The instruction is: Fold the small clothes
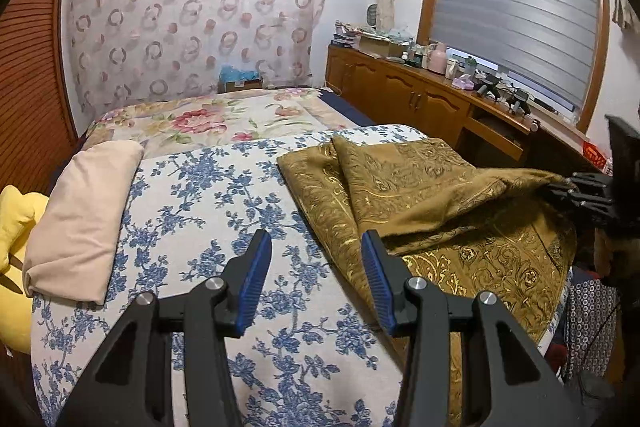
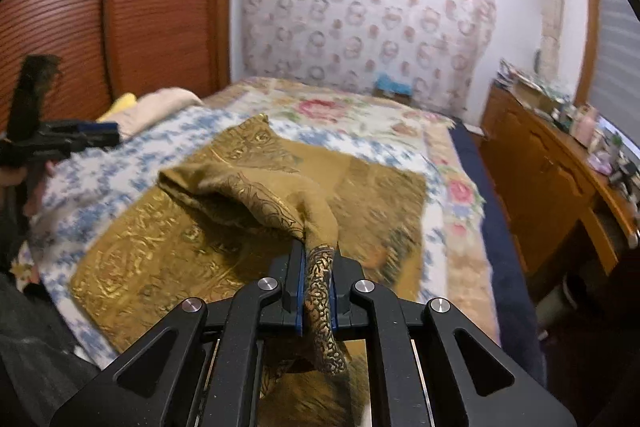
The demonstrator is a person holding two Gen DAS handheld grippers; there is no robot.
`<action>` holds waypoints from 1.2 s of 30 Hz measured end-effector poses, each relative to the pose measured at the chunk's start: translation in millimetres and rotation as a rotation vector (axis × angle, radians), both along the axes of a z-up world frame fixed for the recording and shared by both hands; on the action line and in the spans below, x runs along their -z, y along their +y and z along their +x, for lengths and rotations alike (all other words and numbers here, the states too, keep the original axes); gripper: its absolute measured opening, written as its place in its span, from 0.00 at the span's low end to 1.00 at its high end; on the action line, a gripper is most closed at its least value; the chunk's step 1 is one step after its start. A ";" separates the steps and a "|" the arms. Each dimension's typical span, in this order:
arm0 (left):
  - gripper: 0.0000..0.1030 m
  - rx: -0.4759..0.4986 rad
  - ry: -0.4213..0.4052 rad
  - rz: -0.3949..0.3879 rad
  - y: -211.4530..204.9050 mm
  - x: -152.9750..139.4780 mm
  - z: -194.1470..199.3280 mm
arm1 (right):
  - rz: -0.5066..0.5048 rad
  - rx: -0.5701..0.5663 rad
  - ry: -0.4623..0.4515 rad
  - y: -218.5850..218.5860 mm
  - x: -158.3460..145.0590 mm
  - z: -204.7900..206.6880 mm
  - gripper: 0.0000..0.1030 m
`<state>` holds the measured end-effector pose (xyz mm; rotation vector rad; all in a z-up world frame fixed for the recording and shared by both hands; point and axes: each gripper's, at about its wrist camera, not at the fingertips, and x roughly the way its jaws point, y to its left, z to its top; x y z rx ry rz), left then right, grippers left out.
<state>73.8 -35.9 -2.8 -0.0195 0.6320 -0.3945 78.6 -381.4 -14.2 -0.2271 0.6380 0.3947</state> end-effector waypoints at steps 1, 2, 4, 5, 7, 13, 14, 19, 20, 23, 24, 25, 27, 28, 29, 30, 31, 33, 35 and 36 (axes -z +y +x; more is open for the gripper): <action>0.44 0.004 -0.001 0.000 -1.4 -0.3 -0.4 | 0.002 0.012 0.016 -6.0 4.7 0.4 0.06; 0.44 0.008 -0.002 -0.001 -3.8 -0.5 -0.8 | 0.000 0.019 0.037 -10.8 11.3 1.1 0.06; 0.44 0.013 -0.002 -0.001 -6.8 -0.6 -1.0 | -0.006 0.033 0.056 -14.7 20.3 -0.2 0.06; 0.44 0.017 -0.002 0.000 -8.7 -0.1 -1.2 | -0.008 0.042 0.069 -16.8 25.6 0.9 0.06; 0.44 0.024 0.000 0.005 -12.2 0.6 -1.5 | -0.008 0.048 0.086 -18.5 30.8 0.9 0.06; 0.44 0.039 0.005 0.015 -20.3 2.8 -3.9 | -0.051 0.038 0.054 -9.3 28.1 -8.3 0.13; 0.44 0.040 0.007 0.014 -20.9 3.1 -3.9 | -0.055 0.023 0.050 -6.5 24.9 -10.2 0.14; 0.44 0.040 0.007 0.013 -21.9 3.1 -4.8 | -0.062 -0.011 0.018 3.1 6.2 -14.8 0.25; 0.44 0.040 0.007 0.015 -22.0 3.1 -4.8 | -0.055 -0.018 0.012 4.6 2.6 -14.8 0.34; 0.44 0.039 0.008 0.018 -22.1 3.4 -4.9 | -0.044 -0.043 -0.004 11.5 -4.6 -12.1 0.39; 0.44 0.037 0.009 0.020 -21.9 3.6 -4.8 | -0.050 -0.056 -0.006 15.8 -5.8 -9.5 0.39; 0.44 0.035 0.007 0.018 -21.8 3.2 -5.9 | -0.053 -0.065 -0.006 20.2 -6.2 -5.3 0.39; 0.44 0.033 0.007 0.013 -20.7 2.8 -7.1 | -0.053 -0.082 -0.001 28.7 -5.2 5.0 0.39; 0.45 0.032 0.006 0.016 -20.6 2.8 -7.0 | -0.054 -0.088 0.003 33.4 -4.3 8.2 0.39; 0.45 0.030 0.007 0.017 -19.9 2.8 -7.4 | -0.055 -0.098 0.010 39.0 -2.6 14.3 0.39; 0.45 0.029 0.007 0.019 -19.1 2.8 -7.7 | -0.054 -0.108 0.018 45.0 -0.8 21.4 0.39; 0.45 0.027 0.008 0.020 -18.1 2.9 -7.7 | -0.051 -0.116 0.026 50.2 0.7 27.9 0.39; 0.45 0.022 0.009 0.020 -15.9 3.4 -8.0 | -0.045 -0.135 0.047 62.2 3.4 41.5 0.40; 0.45 0.018 0.011 0.016 -13.4 4.4 -8.7 | -0.043 -0.169 0.072 76.6 6.7 53.7 0.45; 0.45 0.016 0.012 0.014 -12.6 4.6 -8.9 | -0.043 -0.183 0.080 82.4 8.6 56.1 0.45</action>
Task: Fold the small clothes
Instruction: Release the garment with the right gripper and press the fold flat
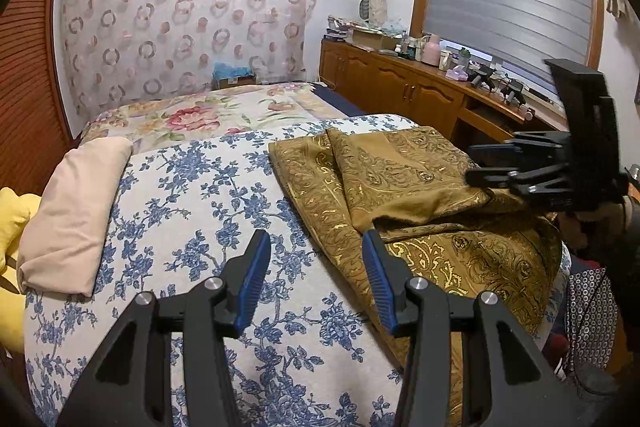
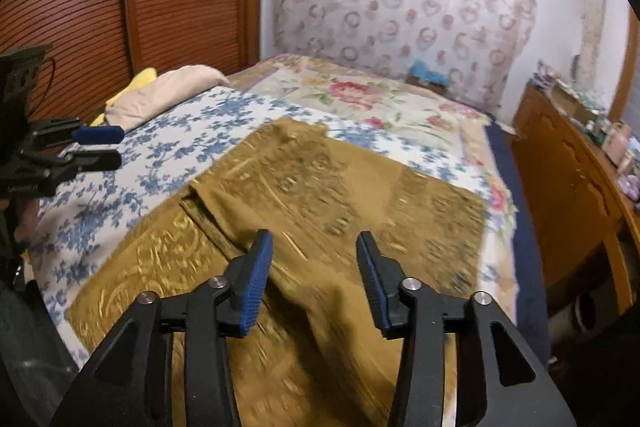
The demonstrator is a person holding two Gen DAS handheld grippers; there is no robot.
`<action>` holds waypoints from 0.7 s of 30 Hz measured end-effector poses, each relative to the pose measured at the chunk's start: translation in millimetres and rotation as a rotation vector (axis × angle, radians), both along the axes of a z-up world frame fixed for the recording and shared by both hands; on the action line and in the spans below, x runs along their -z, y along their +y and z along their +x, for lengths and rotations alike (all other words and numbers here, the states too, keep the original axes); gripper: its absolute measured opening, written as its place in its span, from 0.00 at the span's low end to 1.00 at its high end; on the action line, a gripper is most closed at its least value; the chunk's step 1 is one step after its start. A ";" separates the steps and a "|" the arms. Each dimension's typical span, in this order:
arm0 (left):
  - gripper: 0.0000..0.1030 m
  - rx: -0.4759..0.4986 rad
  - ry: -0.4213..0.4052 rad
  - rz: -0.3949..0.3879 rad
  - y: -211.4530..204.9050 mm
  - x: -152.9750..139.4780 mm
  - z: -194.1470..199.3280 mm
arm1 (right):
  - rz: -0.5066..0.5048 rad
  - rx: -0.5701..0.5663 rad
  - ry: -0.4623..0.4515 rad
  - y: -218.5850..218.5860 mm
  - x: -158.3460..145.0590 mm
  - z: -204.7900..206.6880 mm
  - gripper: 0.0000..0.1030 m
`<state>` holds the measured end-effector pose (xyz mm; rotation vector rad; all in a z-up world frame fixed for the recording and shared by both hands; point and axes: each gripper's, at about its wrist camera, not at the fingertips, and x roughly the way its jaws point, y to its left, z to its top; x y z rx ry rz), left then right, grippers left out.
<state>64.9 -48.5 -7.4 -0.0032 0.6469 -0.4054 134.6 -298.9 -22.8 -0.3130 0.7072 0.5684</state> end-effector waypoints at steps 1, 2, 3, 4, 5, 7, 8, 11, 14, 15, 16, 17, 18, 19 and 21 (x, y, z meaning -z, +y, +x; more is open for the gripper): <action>0.45 -0.001 0.000 -0.001 1.4 0.9 0.2 | -0.003 -0.016 0.013 7.0 2.9 4.0 0.45; 0.45 -0.002 0.001 -0.001 2.1 1.2 -0.1 | -0.010 -0.038 0.031 16.4 7.0 9.2 0.45; 0.45 -0.004 0.002 -0.001 2.6 1.7 -0.2 | -0.018 -0.051 0.042 22.3 9.9 12.5 0.45; 0.45 -0.005 0.003 -0.001 2.4 1.8 -0.2 | -0.027 -0.063 0.054 28.9 13.0 15.6 0.45; 0.45 -0.006 0.004 -0.002 3.4 2.1 -0.2 | -0.034 -0.076 0.065 35.5 16.4 17.5 0.45; 0.45 -0.008 0.005 -0.004 4.2 2.4 -0.3 | -0.046 -0.106 0.089 47.6 21.9 19.8 0.46; 0.45 -0.009 0.005 -0.006 4.7 2.7 -0.1 | -0.047 -0.119 0.099 52.1 24.4 20.0 0.46; 0.45 -0.010 0.007 -0.007 5.4 3.4 0.0 | -0.049 -0.146 0.124 63.8 31.8 18.9 0.47; 0.45 -0.009 0.011 -0.007 5.7 5.1 -0.2 | -0.061 -0.167 0.153 74.3 41.0 20.5 0.47; 0.45 -0.008 0.012 -0.008 5.6 5.6 -0.2 | -0.068 -0.173 0.164 76.7 44.4 21.1 0.47; 0.45 -0.007 0.013 -0.008 5.5 6.2 -0.4 | -0.072 -0.178 0.173 78.8 46.9 22.1 0.47; 0.45 -0.007 0.014 -0.008 5.3 6.5 -0.3 | -0.084 -0.183 0.187 81.2 51.6 23.3 0.47; 0.45 -0.006 0.015 -0.008 5.0 6.8 -0.3 | -0.095 -0.185 0.198 82.5 54.5 24.4 0.48; 0.45 -0.005 0.016 -0.008 4.4 6.9 0.0 | -0.105 -0.185 0.209 83.0 57.4 25.6 0.49; 0.45 -0.003 0.017 -0.007 3.6 7.6 -0.1 | -0.094 -0.187 0.219 81.7 59.3 27.9 0.50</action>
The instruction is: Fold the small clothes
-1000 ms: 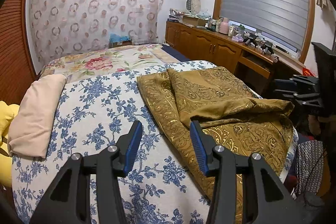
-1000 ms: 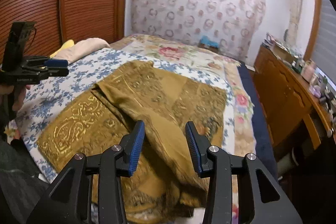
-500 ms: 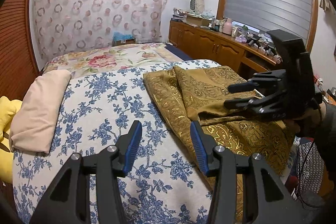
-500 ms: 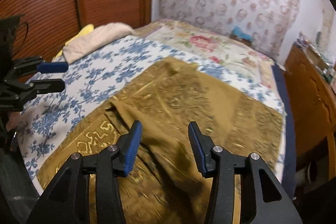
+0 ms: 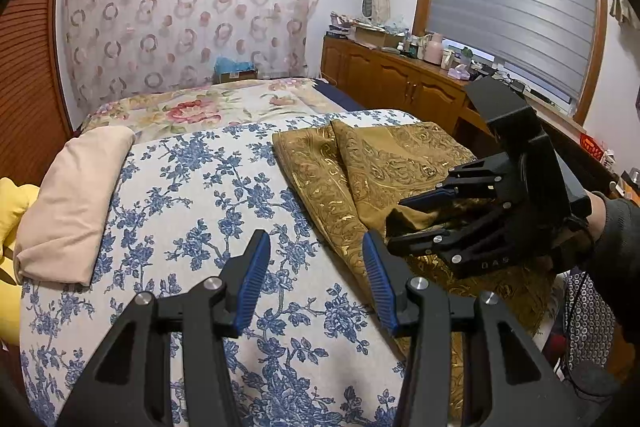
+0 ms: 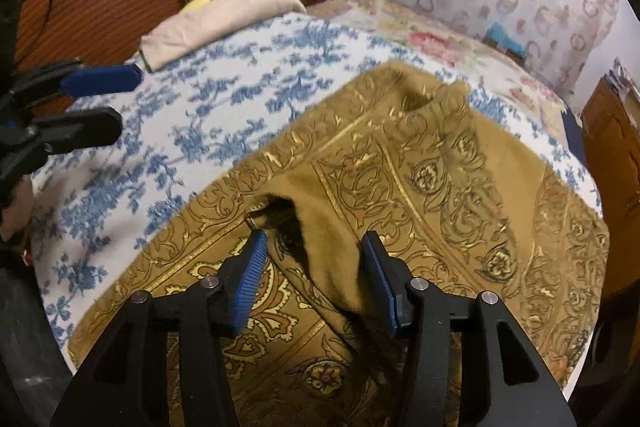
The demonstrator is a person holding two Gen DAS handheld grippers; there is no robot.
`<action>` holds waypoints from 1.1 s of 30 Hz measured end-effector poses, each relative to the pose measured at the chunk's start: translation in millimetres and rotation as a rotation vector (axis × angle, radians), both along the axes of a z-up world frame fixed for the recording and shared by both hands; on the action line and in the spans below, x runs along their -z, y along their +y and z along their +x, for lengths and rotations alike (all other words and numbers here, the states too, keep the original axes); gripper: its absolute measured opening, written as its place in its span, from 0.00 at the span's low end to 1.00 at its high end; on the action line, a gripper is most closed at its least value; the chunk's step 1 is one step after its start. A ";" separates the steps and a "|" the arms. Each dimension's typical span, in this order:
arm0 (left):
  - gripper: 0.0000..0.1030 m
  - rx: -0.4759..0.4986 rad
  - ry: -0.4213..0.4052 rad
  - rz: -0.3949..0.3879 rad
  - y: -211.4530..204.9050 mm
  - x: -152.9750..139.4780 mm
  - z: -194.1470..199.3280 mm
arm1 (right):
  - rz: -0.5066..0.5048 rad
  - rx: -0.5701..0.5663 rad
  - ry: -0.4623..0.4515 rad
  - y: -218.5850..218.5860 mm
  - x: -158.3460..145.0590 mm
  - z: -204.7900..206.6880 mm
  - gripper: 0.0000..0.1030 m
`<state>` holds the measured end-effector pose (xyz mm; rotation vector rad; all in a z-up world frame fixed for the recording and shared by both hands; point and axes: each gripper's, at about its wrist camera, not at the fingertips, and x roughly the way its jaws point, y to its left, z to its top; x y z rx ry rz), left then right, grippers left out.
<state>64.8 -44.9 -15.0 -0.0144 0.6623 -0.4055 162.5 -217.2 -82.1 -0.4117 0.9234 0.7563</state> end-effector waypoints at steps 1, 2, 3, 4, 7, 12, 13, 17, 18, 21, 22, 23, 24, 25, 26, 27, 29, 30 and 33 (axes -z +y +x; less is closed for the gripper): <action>0.46 0.001 0.000 0.000 -0.3 0.3 0.0 | 0.003 -0.001 0.003 -1.6 -0.6 0.5 0.50; 0.46 0.002 0.001 -0.001 -1.0 0.7 -0.3 | 0.008 -0.003 0.004 -2.8 -0.5 0.8 0.50; 0.46 0.003 0.002 -0.001 -0.9 1.1 -0.1 | 0.012 -0.004 0.004 -3.5 0.0 0.9 0.50; 0.46 0.004 0.003 -0.001 -1.2 1.6 -0.3 | 0.014 -0.006 0.002 -4.1 -0.3 0.4 0.50; 0.46 0.007 0.004 0.000 -2.5 1.9 -0.4 | 0.020 -0.027 -0.001 -3.7 0.2 -2.0 0.41; 0.46 0.006 0.003 -0.002 -3.3 1.9 -0.7 | 0.004 -0.055 -0.053 -1.7 -5.4 -12.7 0.03; 0.46 0.007 0.004 -0.001 -3.2 1.9 -0.5 | 0.005 -0.046 -0.063 -3.3 -7.2 -12.7 0.02; 0.46 0.010 0.004 0.001 -4.4 1.5 -0.4 | 0.048 0.028 -0.130 -23.5 -30.1 -4.8 0.02; 0.46 0.012 0.005 0.001 -5.6 1.7 -0.4 | 0.068 0.064 -0.148 -34.3 -40.7 1.1 0.02; 0.46 0.022 0.006 0.000 -8.5 2.7 -1.1 | 0.090 0.153 -0.200 -59.3 -65.1 17.5 0.02; 0.46 0.025 0.008 0.000 -9.6 3.1 -1.2 | 0.093 0.180 -0.218 -67.5 -72.3 22.9 0.02; 0.46 0.029 0.011 0.000 -11.1 3.8 -1.1 | 0.088 0.218 -0.243 -78.3 -80.0 30.5 0.02; 0.46 0.032 0.012 0.001 -12.3 4.2 -1.1 | 0.081 0.251 -0.259 -86.8 -85.0 37.1 0.02; 0.46 0.035 0.013 0.003 -13.4 4.9 -1.0 | 0.076 0.272 -0.266 -92.3 -87.4 43.3 0.02; 0.46 0.038 0.014 0.003 -14.6 5.4 -1.2 | 0.064 0.306 -0.278 -101.7 -90.0 52.6 0.02; 0.46 0.042 0.015 0.004 -15.8 5.6 -1.7 | 0.048 0.336 -0.287 -108.7 -90.2 60.1 0.02; 0.46 0.047 0.016 0.005 -16.5 6.9 -1.8 | 0.017 0.396 -0.298 -122.3 -88.7 73.9 0.02; 0.46 0.049 0.018 0.004 -16.9 7.3 -1.9 | -0.007 0.434 -0.307 -129.3 -86.5 82.4 0.02; 0.46 0.051 0.024 0.003 -17.5 8.4 -1.6 | -0.059 0.550 -0.276 -152.8 -76.0 108.0 0.02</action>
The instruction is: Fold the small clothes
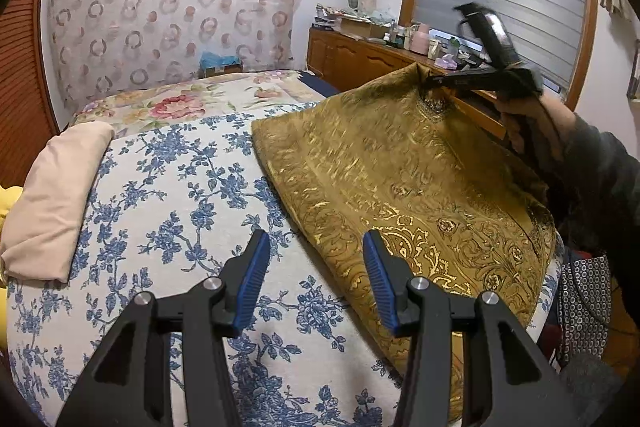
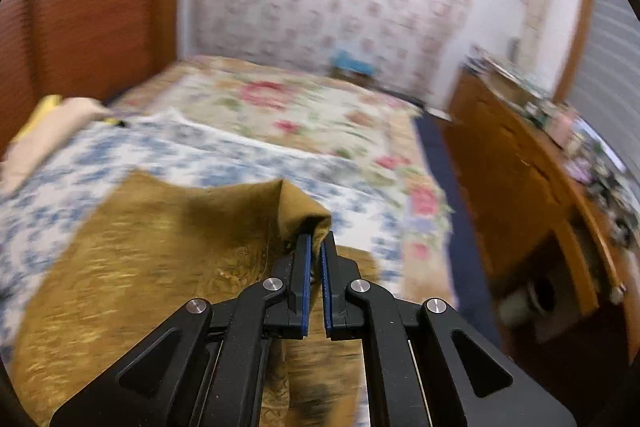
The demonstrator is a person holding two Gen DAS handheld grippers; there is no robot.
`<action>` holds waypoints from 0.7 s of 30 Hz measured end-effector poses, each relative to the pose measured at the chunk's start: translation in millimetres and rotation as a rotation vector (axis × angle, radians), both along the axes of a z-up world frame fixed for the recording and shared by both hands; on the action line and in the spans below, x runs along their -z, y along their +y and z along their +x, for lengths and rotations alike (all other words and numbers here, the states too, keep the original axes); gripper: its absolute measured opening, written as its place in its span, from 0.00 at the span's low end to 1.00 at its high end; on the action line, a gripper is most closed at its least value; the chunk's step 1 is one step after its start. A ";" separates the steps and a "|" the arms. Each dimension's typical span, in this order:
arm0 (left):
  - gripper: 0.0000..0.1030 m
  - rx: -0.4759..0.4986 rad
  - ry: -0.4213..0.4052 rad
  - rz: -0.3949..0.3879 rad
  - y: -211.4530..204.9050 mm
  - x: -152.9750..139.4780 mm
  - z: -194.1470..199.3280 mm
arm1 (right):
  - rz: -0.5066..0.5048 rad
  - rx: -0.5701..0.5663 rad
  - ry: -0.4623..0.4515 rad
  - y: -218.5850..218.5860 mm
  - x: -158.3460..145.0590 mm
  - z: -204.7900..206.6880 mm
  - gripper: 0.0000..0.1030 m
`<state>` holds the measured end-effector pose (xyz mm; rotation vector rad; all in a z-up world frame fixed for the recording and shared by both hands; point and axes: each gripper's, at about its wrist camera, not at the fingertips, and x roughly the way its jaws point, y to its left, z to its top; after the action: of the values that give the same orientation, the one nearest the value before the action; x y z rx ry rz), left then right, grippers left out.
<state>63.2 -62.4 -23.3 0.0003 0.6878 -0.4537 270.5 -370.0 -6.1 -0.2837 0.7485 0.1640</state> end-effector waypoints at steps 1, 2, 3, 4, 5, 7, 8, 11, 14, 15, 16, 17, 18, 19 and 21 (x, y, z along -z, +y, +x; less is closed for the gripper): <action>0.46 0.000 0.001 0.001 0.0 0.6 0.1 | -0.005 0.029 0.012 -4.9 4.5 6.1 0.02; 0.46 0.000 0.002 0.002 -0.3 1.1 0.2 | -0.008 0.062 0.018 -10.9 8.6 13.8 0.02; 0.46 0.001 0.004 0.002 -0.7 1.7 0.1 | -0.005 0.071 0.014 -14.4 9.7 17.7 0.02; 0.46 0.001 0.005 0.003 -0.3 1.7 -0.3 | -0.008 0.076 0.009 -15.8 10.1 19.5 0.06; 0.46 0.001 0.006 0.004 -0.4 2.1 -0.7 | -0.017 0.082 0.012 -16.8 9.8 21.3 0.16; 0.46 0.002 0.008 0.003 -1.1 2.3 -1.6 | 0.007 0.068 0.018 -18.3 7.1 20.5 0.24; 0.46 0.003 0.009 0.002 -1.6 2.7 -1.7 | 0.018 0.054 0.020 -18.9 5.9 17.4 0.26; 0.46 0.013 0.012 0.001 -4.8 3.7 -1.9 | 0.036 0.011 0.057 -14.5 7.9 5.4 0.27; 0.46 0.023 0.014 0.010 -9.1 4.6 -3.8 | 0.051 -0.027 0.121 -11.0 20.5 -9.4 0.27; 0.46 0.026 0.015 0.012 -10.2 4.8 -4.6 | 0.054 -0.032 0.130 -10.2 24.0 -14.8 0.27; 0.46 0.030 0.015 0.013 -11.3 5.1 -5.5 | 0.062 -0.040 0.133 -9.2 26.9 -25.4 0.27; 0.46 0.033 0.016 0.014 -12.5 5.5 -6.4 | 0.077 -0.055 0.130 -10.3 27.8 -39.6 0.27; 0.46 0.036 0.018 0.014 -13.3 6.1 -6.9 | 0.084 -0.061 0.126 -10.9 27.9 -49.6 0.27; 0.46 0.039 0.020 0.014 -14.2 7.0 -7.3 | 0.087 -0.065 0.118 -11.6 27.4 -62.2 0.27; 0.46 0.045 0.027 0.015 -17.3 9.5 -7.7 | 0.100 -0.080 0.097 -13.8 24.1 -92.9 0.28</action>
<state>55.6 -79.7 -32.9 0.0240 0.7193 -0.4928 177.6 -383.8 -30.2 -0.2124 0.8225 0.2919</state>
